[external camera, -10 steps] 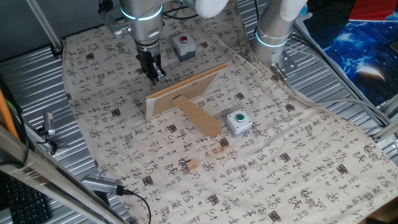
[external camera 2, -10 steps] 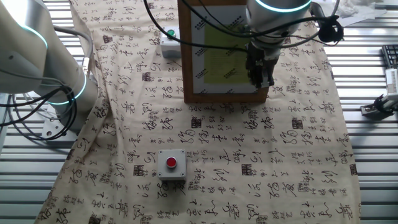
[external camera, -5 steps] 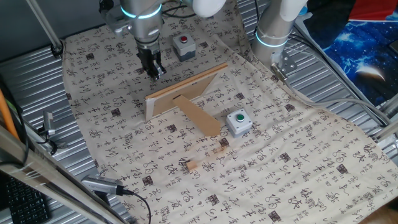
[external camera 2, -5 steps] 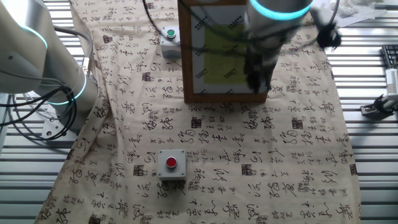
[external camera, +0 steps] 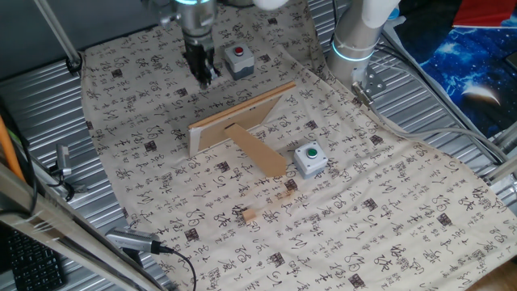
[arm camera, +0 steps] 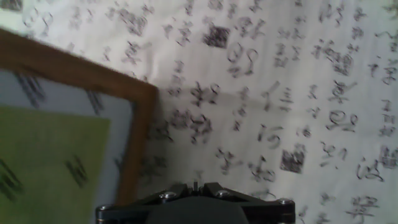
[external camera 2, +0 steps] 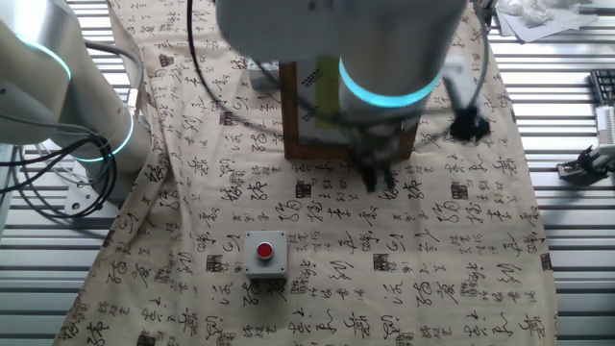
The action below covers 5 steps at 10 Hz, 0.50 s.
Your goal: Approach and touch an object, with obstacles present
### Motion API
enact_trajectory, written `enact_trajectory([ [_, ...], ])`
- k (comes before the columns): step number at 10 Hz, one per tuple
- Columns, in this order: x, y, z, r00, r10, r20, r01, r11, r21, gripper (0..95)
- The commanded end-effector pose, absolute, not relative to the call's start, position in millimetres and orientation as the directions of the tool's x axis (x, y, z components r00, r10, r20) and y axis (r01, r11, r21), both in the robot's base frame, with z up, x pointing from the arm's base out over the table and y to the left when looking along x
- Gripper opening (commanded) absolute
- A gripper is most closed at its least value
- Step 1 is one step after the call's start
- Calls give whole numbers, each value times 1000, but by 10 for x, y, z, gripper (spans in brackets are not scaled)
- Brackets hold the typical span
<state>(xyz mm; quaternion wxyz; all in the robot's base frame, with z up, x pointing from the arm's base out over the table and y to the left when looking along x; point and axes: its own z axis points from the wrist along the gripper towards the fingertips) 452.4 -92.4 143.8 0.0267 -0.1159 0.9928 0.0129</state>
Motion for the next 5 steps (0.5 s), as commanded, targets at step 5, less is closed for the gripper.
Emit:
enact_trajectory([
  [5,4309,-1416,1263,-964,-255,-75,-257,966,27,0],
])
